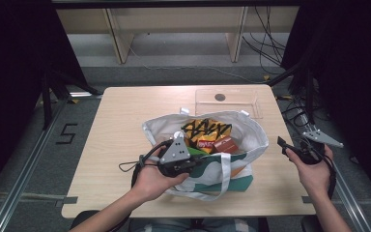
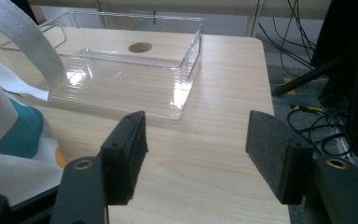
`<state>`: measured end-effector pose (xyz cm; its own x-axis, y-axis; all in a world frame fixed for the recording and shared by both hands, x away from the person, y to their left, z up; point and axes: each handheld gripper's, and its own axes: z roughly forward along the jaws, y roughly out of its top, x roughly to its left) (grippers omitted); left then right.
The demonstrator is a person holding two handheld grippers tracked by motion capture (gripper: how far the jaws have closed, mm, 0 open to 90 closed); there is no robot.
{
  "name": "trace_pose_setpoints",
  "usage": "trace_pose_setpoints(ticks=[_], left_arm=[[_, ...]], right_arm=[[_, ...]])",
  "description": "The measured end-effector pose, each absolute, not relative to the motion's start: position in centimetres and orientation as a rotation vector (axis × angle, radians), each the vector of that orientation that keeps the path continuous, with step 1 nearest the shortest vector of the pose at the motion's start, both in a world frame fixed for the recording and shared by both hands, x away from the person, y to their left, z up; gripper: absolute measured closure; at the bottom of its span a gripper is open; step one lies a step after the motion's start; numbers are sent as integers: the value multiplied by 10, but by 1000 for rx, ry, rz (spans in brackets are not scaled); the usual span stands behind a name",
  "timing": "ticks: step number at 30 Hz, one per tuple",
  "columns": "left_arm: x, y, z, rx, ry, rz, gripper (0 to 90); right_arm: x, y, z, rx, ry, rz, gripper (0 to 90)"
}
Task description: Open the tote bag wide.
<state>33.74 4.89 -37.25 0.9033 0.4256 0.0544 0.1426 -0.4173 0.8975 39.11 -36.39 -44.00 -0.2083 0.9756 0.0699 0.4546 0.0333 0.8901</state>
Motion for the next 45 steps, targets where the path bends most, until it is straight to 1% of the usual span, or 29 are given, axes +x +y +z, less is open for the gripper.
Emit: trace_pose_setpoints(ticks=[2,4,9,12,19,20,23,35,45], left_arm=[[336,48,-373,2004,404,324,864],[334,48,-373,1999,407,301,864],[336,49,-369,1996,411,302,865],[336,48,-372,1996,414,285,865],[333,47,-372,1991,401,295,866],[333,48,-372,1992,400,295,866],[332,47,-373,1987,405,285,866],[331,44,-373,1990,385,283,866],[330,43,-375,2004,379,279,866]], right_arm=[[393,-367,-441,1408,1737,1119,388],[393,-367,-441,1409,1739,1122,389],[391,-364,-440,1455,1723,1125,388],[393,-368,-441,1399,1741,1120,389],[393,-367,-441,1403,1734,1118,389],[391,-364,-440,1450,1717,1125,389],[393,-367,-441,1402,1731,1123,390],[392,-364,-440,1464,1716,1131,395],[393,-367,-441,1434,1722,1127,395]])
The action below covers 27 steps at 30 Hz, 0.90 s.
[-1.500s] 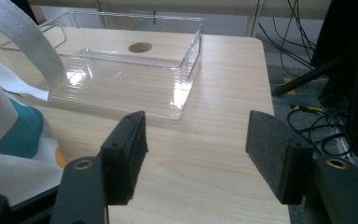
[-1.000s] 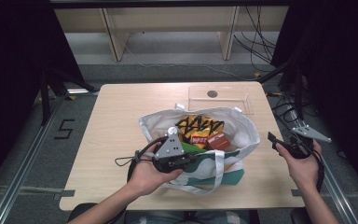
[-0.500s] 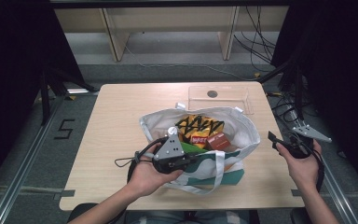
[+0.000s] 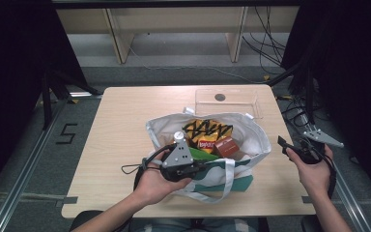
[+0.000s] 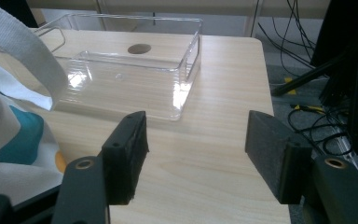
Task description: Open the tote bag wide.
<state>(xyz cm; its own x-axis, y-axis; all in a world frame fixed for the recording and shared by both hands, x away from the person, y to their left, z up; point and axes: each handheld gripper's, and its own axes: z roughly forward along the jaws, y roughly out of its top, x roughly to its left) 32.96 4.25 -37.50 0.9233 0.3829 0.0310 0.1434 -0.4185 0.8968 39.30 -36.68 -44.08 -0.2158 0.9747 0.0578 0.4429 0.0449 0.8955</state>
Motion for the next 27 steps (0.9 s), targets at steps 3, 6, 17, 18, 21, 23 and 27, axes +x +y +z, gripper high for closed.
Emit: trace_pose_setpoints(ticks=[3,6,17,18,21,23,27], left_arm=[[329,42,-377,2016,384,267,866],[328,40,-382,2033,382,250,866],[327,32,-403,2091,377,209,866],[326,32,-405,2083,386,210,866],[328,32,-407,2084,386,235,866],[329,32,-408,2102,378,237,866],[330,30,-415,2097,397,222,866]], right_arm=[[393,-367,-441,1433,1723,1127,395],[393,-367,-441,1426,1722,1128,395],[392,-366,-441,1452,1720,1129,395],[393,-367,-441,1442,1722,1127,395],[392,-367,-441,1441,1721,1129,395],[392,-367,-441,1441,1722,1129,395],[392,-366,-441,1450,1722,1137,394]])
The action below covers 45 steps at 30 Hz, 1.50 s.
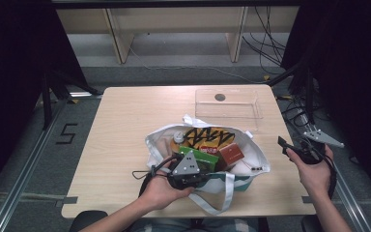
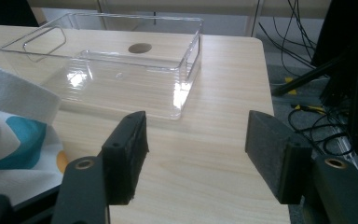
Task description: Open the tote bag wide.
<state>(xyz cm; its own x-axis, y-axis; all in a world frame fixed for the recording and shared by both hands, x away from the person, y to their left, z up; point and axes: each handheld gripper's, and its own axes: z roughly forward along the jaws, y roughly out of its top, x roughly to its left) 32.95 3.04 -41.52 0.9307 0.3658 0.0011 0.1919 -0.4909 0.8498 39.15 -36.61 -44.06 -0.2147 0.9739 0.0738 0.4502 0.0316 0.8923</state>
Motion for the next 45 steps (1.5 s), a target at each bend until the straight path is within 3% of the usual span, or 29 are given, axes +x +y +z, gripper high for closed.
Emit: trace_pose_setpoints(ticks=[23,45], left_arm=[[340,22,-459,2217,428,193,867],[341,21,-476,2259,469,190,864]], right_arm=[[393,-368,-441,1426,1738,1135,395],[394,-369,-442,1415,1735,1135,395]])
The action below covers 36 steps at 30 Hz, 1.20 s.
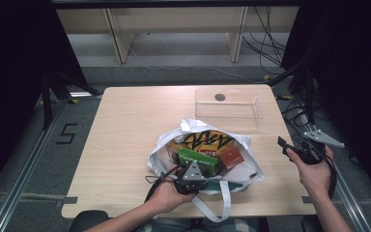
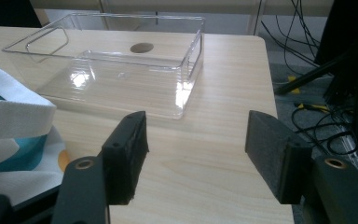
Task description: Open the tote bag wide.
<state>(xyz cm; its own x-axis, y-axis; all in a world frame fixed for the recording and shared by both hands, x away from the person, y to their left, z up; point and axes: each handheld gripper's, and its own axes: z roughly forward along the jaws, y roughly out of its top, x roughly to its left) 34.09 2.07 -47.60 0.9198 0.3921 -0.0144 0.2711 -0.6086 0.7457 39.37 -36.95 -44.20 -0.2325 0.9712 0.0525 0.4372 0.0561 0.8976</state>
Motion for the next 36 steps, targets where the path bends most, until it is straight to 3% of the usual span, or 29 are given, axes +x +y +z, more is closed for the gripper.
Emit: trace_pose_setpoints(ticks=[13,20,30,36], left_arm=[[337,22,-475,2282,437,187,836],[333,21,-470,2246,456,153,751],[320,29,-440,2143,467,137,552],[316,53,-422,2077,483,209,532]], right_arm=[[393,-369,-441,1412,1739,1146,395],[392,-366,-441,1441,1723,1168,395],[390,-364,-433,1409,1735,1177,434],[389,-362,-428,1365,1734,1202,445]])
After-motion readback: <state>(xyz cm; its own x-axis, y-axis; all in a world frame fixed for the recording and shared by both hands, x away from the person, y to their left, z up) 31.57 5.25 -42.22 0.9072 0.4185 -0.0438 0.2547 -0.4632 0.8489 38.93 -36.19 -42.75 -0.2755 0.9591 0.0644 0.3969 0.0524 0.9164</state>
